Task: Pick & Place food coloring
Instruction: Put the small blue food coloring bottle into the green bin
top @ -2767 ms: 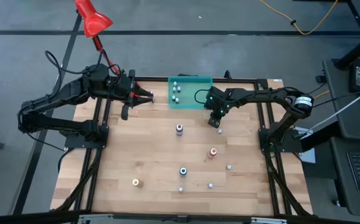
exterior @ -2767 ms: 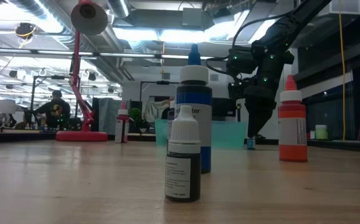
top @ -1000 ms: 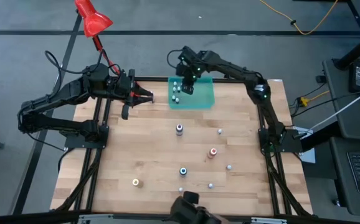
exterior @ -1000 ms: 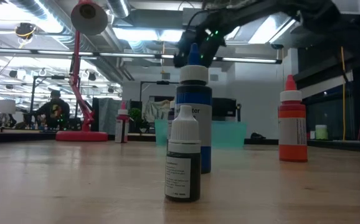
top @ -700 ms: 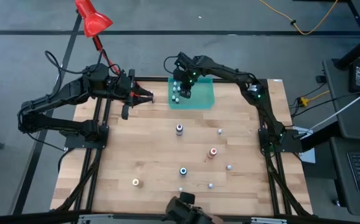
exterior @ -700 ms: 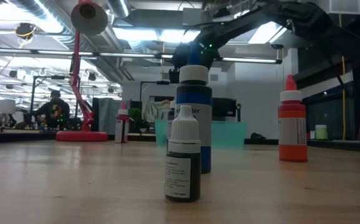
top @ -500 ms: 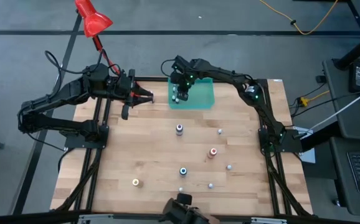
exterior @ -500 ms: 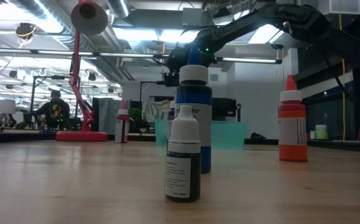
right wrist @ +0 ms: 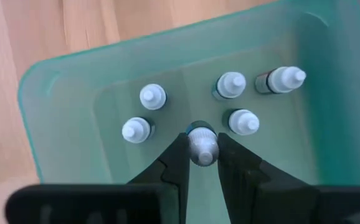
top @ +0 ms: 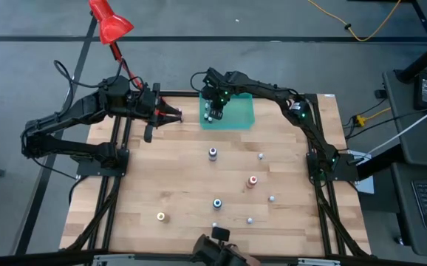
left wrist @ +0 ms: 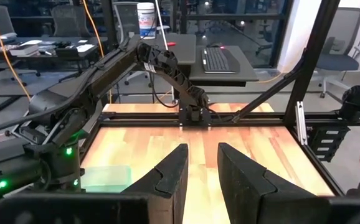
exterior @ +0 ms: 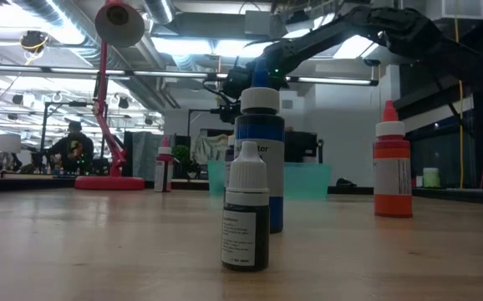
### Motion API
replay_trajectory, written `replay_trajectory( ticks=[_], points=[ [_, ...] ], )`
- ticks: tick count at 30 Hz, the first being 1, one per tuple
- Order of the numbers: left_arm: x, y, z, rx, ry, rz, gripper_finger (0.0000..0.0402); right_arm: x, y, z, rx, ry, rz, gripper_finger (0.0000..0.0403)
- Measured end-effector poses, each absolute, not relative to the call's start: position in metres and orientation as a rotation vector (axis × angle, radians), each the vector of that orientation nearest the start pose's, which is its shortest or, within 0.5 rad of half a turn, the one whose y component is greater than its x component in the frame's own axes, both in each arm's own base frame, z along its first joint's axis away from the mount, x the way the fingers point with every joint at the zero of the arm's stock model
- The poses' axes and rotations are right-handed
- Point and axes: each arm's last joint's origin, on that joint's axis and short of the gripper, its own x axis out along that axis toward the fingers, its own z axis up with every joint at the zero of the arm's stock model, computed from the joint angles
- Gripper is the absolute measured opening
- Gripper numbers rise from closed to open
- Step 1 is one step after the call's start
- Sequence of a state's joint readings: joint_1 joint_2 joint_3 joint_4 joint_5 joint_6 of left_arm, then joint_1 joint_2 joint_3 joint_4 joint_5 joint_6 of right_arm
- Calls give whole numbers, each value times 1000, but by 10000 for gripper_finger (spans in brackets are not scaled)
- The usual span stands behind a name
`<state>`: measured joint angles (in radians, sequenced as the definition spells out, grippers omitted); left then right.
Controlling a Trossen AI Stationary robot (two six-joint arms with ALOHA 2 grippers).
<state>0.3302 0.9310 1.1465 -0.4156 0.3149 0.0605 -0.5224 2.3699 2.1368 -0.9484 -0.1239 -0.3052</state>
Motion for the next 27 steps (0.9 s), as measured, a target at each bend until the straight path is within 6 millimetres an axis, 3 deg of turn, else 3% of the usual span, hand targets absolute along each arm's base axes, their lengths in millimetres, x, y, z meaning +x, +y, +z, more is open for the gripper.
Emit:
replay_trajectory(
  ticks=[7,22,27],
  points=[
    [175,51,407,1,190,8,82,436,-247,191,131,1165,-179,68],
    [175,51,407,1,193,8,82,434,-249,190,201,1164,-218,73],
    [175,51,407,8,193,8,82,437,-249,171,241,1192,-187,71]
  ],
)
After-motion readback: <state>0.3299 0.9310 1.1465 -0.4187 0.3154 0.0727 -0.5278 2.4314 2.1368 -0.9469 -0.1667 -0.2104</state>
